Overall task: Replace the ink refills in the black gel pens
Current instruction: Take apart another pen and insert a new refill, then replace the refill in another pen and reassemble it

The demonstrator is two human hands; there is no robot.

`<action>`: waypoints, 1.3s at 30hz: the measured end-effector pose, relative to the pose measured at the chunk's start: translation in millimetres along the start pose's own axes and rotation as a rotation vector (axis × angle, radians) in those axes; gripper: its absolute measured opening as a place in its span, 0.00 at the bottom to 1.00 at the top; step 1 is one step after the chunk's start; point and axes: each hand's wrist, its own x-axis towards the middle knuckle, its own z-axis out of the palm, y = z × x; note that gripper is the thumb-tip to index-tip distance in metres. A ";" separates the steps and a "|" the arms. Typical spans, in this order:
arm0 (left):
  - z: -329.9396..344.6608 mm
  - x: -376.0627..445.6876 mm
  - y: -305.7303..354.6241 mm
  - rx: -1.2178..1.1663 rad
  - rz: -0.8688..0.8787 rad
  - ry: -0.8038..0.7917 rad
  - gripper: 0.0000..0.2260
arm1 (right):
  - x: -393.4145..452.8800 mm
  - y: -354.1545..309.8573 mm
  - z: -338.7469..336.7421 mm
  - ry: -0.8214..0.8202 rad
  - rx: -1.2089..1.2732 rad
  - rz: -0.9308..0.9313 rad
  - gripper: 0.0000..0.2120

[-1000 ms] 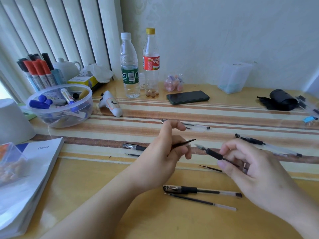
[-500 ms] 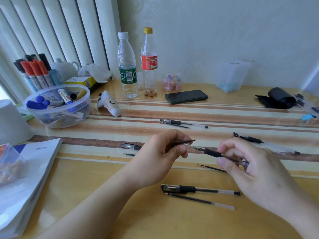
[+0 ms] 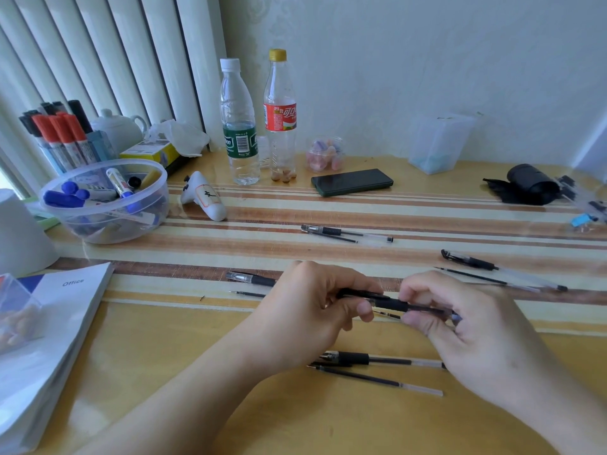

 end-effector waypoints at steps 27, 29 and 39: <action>-31.6 11.2 -33.7 0.443 -0.135 0.551 0.08 | 26.4 32.6 -33.4 -0.054 -0.144 0.378 0.02; -31.8 11.0 -35.2 0.433 -0.174 0.555 0.09 | 35.5 21.5 -39.6 -0.116 -0.185 0.334 0.03; -28.9 11.6 -34.2 0.456 -0.189 0.502 0.09 | 135.6 39.0 37.4 -0.295 -0.400 0.248 0.12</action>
